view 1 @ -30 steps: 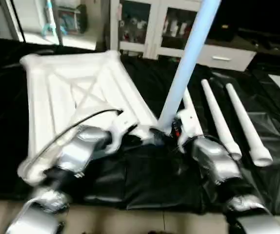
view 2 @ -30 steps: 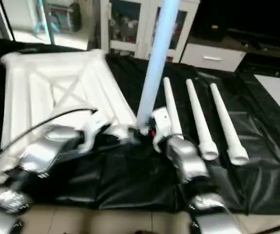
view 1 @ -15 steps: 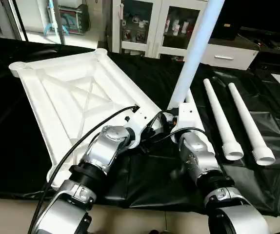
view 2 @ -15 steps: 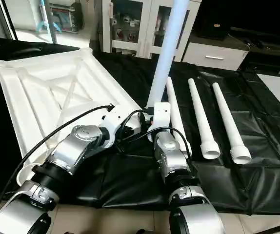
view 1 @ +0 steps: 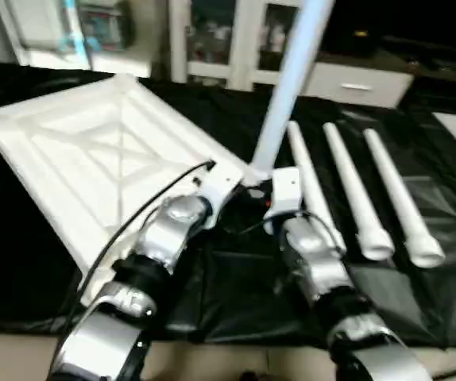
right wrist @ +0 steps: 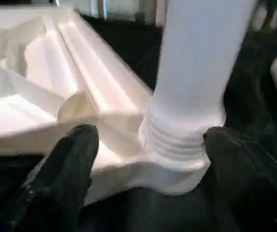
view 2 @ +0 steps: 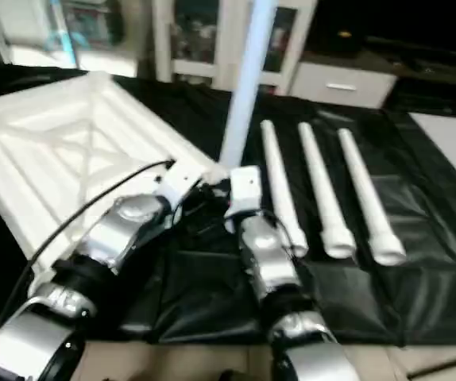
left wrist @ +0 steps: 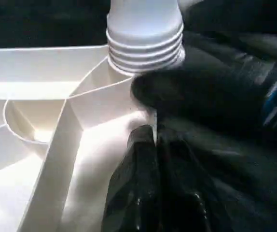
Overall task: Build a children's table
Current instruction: Rotate leg to tighten, then rotate table base
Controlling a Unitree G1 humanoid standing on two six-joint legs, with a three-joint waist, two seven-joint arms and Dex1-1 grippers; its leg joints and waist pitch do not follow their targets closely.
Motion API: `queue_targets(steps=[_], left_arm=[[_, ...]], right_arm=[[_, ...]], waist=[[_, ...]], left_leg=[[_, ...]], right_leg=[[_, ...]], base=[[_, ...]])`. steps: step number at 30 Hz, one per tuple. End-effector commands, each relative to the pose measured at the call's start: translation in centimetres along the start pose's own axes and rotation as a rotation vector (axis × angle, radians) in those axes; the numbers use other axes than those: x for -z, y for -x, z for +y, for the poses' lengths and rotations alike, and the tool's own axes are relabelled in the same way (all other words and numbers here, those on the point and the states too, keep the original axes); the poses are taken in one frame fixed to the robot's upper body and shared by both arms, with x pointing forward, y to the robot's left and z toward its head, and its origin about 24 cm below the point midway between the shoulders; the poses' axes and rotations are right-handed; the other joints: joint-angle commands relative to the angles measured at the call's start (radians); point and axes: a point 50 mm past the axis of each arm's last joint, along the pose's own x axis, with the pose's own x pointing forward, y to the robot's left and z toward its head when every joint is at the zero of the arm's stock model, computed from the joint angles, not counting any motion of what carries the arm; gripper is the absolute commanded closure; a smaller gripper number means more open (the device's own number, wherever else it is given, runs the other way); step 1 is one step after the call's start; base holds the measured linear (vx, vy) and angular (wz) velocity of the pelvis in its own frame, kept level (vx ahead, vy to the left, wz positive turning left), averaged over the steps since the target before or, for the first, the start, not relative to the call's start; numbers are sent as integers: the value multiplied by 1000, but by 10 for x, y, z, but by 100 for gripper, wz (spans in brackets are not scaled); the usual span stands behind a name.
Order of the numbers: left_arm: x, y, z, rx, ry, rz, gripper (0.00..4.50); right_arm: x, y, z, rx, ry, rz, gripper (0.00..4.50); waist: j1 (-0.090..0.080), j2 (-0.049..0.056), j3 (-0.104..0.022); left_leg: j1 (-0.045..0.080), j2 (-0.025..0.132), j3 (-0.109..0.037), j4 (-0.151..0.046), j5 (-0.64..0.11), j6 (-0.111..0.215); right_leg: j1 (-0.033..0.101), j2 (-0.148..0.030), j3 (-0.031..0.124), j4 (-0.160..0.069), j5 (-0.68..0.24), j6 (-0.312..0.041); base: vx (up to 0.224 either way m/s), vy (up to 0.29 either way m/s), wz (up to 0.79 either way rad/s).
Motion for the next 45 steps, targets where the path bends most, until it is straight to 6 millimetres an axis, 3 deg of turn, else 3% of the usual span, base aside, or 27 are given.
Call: queue_targets(steps=[1, 3, 4, 5, 8, 11, 14, 15, 17, 19, 21, 22, 23, 24, 27, 30, 32, 33, 34, 35, 38, 39, 40, 41, 43, 45], left_arm=[[0, -2, -1, 10, 21, -43, 450], [-10, -7, -4, 8, 37, -105, 450], [-10, -7, -4, 8, 37, -105, 450], [-11, -8, -4, 5, 47, -112, 423], [-13, -8, -3, -6, 67, -134, 403], [-19, -6, 3, -25, 123, -184, 377], [-25, 5, 19, -76, 148, -241, 349], [-24, 11, 25, -70, 149, -245, 340], [-23, 14, 27, -65, 153, -246, 328], [-18, 24, 31, -17, 135, -239, 312], [-2, 51, 45, 43, 52, -162, 302], [-2, 51, 45, 43, 52, -162, 302], [5, 63, 55, 22, 33, -123, 302], [9, 77, 73, -49, 15, -86, 302], [11, 89, 88, -116, 3, -62, 302], [24, 142, 154, -571, -19, 93, 302], [38, 170, 175, -729, -37, 202, 302], [38, 170, 175, -729, -37, 202, 302], [45, 182, 182, -783, -57, 255, 302], [62, 206, 192, -865, -68, 345, 302], [70, 220, 195, -912, -95, 400, 302], [75, 226, 195, -942, -118, 436, 302], [75, 226, 195, -942, -118, 436, 302], [83, 227, 193, -920, -134, 493, 302], [93, 225, 188, -854, -130, 553, 302], [106, 216, 175, -709, -85, 603, 302]], right_arm=[[-8, 2, -2, -18, 27, -23, 73], [-12, 17, -12, -7, 49, -38, 73], [-12, 17, -12, -7, 49, -38, 73], [-12, 19, -14, -1, 51, -40, 66], [-14, 25, -15, 0, 67, -45, 64], [-18, 35, -16, 11, 57, -58, 64], [-22, 47, -10, -65, 30, -70, 64], [-22, 51, -6, -122, 33, -66, 64], [-22, 53, -4, -151, 34, -63, 64], [-22, 56, -1, -206, 37, -54, 64], [-25, 59, 3, -300, 40, -40, 64], [-25, 59, 3, -300, 40, -40, 64], [-27, 61, 5, -333, 43, -34, 64], [-29, 63, 5, -359, 52, -30, 64], [-30, 64, 5, -376, 58, -26, 64], [-29, 65, 6, -416, 81, 2, 64], [-27, 65, 7, -433, 96, 15, 64], [-27, 65, 7, -433, 96, 15, 64], [-27, 65, 7, -439, 97, 19, 64], [-27, 65, 8, -448, 95, 23, 64], [-27, 66, 7, -450, 96, 27, 64], [-26, 66, 6, -453, 97, 33, 64], [-26, 66, 6, -453, 97, 33, 64], [-26, 67, 6, -455, 100, 39, 64], [-25, 68, 5, -462, 107, 45, 64], [-25, 69, 4, -478, 121, 54, 64]], waist=[[6, -2, -56], [16, 7, -59], [16, 7, -59], [18, 4, -62], [19, 5, -65], [21, 8, -62], [24, 8, -60], [23, 13, -60], [19, 14, -58], [19, 18, -56], [18, 22, -54], [15, 26, -55], [15, 31, -55], [14, 28, -54], [16, 35, -54], [17, 32, -50], [13, 32, -49], [11, 31, -49], [12, 33, -48], [13, 35, -48], [15, 38, -51], [21, 43, -51], [21, 41, -49], [26, 37, -48], [32, 39, -45], [33, 36, -39]], left_leg=[[5, 5, 14, -61, -270, 75], [4, 3, 15, -60, -227, 83], [4, 3, 15, -60, -227, 83], [2, 4, 15, -58, -194, 90], [1, 4, 16, -54, -161, 103], [2, 5, 16, -56, -189, 99], [2, 7, 13, -59, -226, 93], [2, 10, 10, -63, -253, 85], [0, 11, 10, -65, -276, 73], [3, 12, 11, -65, -295, 61], [-1, 13, 8, -70, -296, 56], [1, 13, 8, -70, -293, 50], [9, 13, 11, -68, -298, 43], [5, 12, 10, -69, -290, 36], [11, 13, 10, -69, -276, 25], [7, 10, 9, -69, -273, 20], [5, 7, 5, -69, -275, 11], [7, 5, 6, -68, -275, 8], [11, 6, 7, -66, -271, 6], [12, 7, 8, -66, -266, 7], [13, 9, 8, -65, -239, 7], [21, 11, 11, -63, -218, 6], [19, 11, 12, -64, -217, 7], [18, 10, 13, -65, -225, 4], [20, 10, 11, -69, -262, -7], [20, 10, 8, -74, -333, -22]], right_leg=[[48, -20, 23, -65, -296, -125], [53, -19, 27, -58, -223, -139], [53, -19, 27, -58, -223, -139], [58, -19, 27, -49, -163, -169], [61, -18, 25, -43, -102, -196], [63, -20, 26, -48, -131, -193], [64, -22, 25, -52, -174, -179], [63, -23, 24, -54, -203, -171], [61, -23, 24, -56, -231, -166], [58, -22, 25, -58, -252, -166], [61, -22, 26, -54, -250, -165], [58, -20, 28, -51, -243, -165], [52, -18, 29, -53, -240, -167], [55, -15, 28, -50, -229, -166], [52, -16, 29, -46, -205, -168], [56, -13, 28, -40, -199, -157], [58, -14, 27, -41, -222, -136], [56, -15, 28, -43, -237, -127], [52, -15, 29, -43, -240, -129], [49, -15, 30, -41, -230, -135], [50, -15, 31, -34, -178, -148], [45, -13, 31, -31, -130, -171], [45, -12, 31, -31, -123, -176], [47, -13, 30, -31, -131, -179], [45, -15, 31, -35, -177, -169], [43, -19, 34, -45, -277, -147]], base=[[0, 0, 0], [0, 0, 0], [0, 0, 0], [0, 0, 0], [0, 0, 0], [0, 0, 0], [0, 0, 0], [0, 0, 0], [0, 0, 0], [0, 0, 0], [0, 0, 0], [0, 0, 0], [0, 0, 0], [0, 0, 0], [0, 0, 0], [0, 0, 0], [0, 0, 0], [0, 0, 0], [0, 0, 0], [0, 0, 0], [0, 0, 0], [0, 0, 0], [0, 0, 0], [0, 0, 0], [0, 0, 0], [0, 0, 0]])
